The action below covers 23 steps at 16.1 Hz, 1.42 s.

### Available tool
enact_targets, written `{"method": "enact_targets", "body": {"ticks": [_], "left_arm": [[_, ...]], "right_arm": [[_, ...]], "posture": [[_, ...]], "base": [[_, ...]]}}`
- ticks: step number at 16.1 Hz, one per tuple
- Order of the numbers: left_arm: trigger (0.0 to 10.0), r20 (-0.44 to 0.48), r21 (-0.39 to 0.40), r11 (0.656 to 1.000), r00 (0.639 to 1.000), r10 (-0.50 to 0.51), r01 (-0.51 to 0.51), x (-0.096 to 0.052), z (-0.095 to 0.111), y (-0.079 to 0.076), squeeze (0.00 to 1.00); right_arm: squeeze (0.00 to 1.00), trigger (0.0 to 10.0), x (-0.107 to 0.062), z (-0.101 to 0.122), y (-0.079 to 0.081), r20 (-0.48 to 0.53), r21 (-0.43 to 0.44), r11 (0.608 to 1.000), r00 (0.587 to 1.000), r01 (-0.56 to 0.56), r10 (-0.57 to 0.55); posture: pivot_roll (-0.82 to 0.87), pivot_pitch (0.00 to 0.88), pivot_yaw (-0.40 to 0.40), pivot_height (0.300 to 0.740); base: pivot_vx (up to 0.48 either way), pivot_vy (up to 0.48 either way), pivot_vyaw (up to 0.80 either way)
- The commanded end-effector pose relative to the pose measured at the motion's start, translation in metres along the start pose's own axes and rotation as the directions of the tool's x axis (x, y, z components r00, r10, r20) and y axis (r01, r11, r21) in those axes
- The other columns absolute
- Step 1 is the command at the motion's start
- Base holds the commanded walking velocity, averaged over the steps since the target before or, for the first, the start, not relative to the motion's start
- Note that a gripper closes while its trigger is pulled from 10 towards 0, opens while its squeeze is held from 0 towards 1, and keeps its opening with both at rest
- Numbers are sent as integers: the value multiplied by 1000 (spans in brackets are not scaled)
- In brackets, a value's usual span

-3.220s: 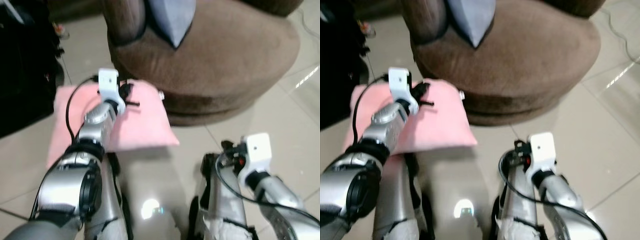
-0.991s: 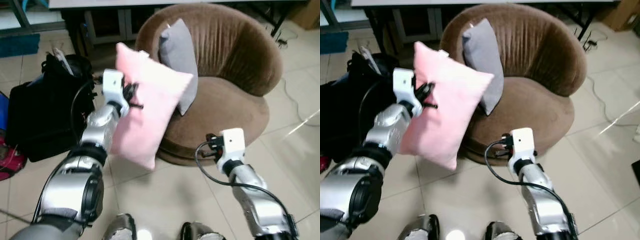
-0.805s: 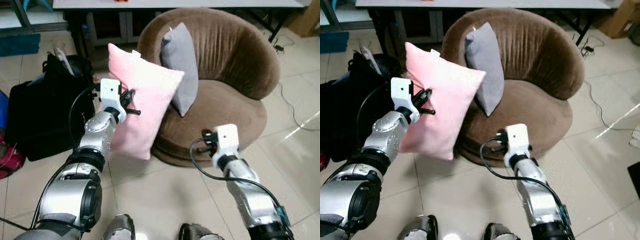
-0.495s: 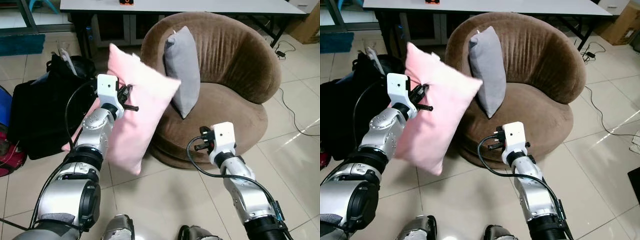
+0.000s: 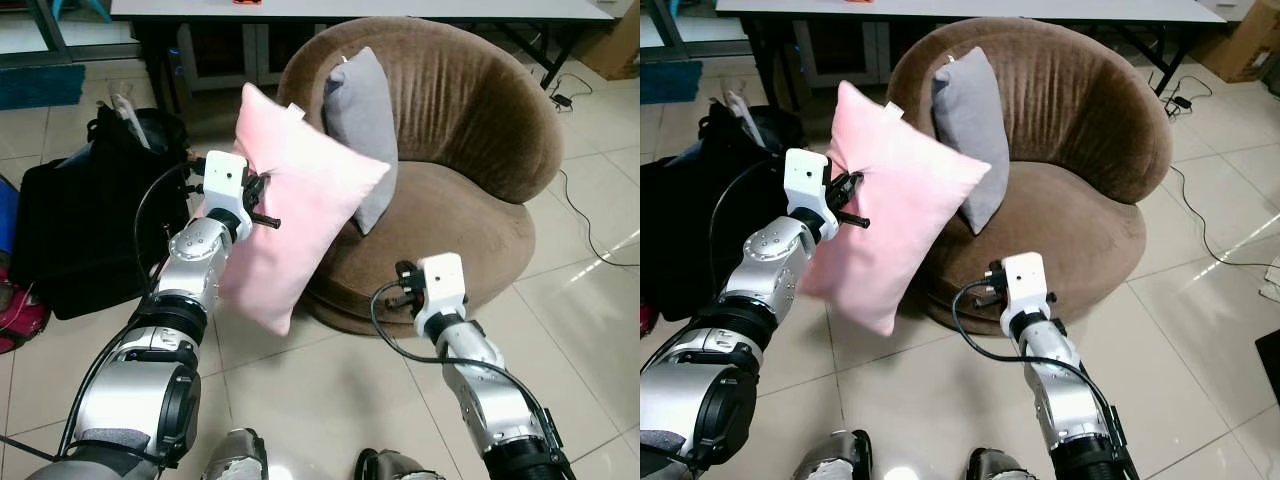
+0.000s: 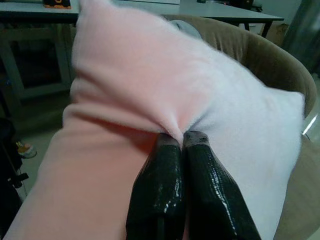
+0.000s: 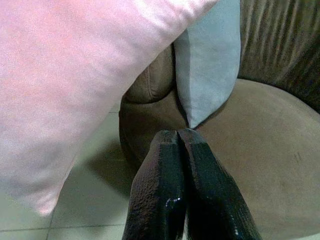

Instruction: Move the pillow to the sofa from floor

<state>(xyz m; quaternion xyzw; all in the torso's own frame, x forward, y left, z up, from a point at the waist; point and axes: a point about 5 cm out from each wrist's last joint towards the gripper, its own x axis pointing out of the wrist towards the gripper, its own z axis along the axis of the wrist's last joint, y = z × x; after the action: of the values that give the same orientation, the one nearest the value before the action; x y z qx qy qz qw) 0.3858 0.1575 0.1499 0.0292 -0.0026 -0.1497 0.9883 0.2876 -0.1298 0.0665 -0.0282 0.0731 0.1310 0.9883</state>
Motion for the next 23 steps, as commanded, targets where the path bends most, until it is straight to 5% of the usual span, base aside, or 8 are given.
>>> {"method": "enact_targets", "body": {"ticks": [1,8,23], "left_arm": [[0,28,31,999,999,-17,16,1,4,-3,0],[0,37,39,999,999,-31,30,3,6,-8,0],[0,29,65,998,1000,-1,-1,2,3,-5,0]], "right_arm": [[0,10000,-3,-3,0,-5,1,1000,1000,3,-3],[0,10000,-4,-5,0,-10,4,1000,1000,11,-10],[0,10000,-6,-10,6,-22,2,1000,1000,-18,18]], "posture": [[-53,101,-60,740],[-64,106,-54,740],[-56,126,-58,740]], "base": [[0,0,0],[0,0,0],[422,-92,0]]}}
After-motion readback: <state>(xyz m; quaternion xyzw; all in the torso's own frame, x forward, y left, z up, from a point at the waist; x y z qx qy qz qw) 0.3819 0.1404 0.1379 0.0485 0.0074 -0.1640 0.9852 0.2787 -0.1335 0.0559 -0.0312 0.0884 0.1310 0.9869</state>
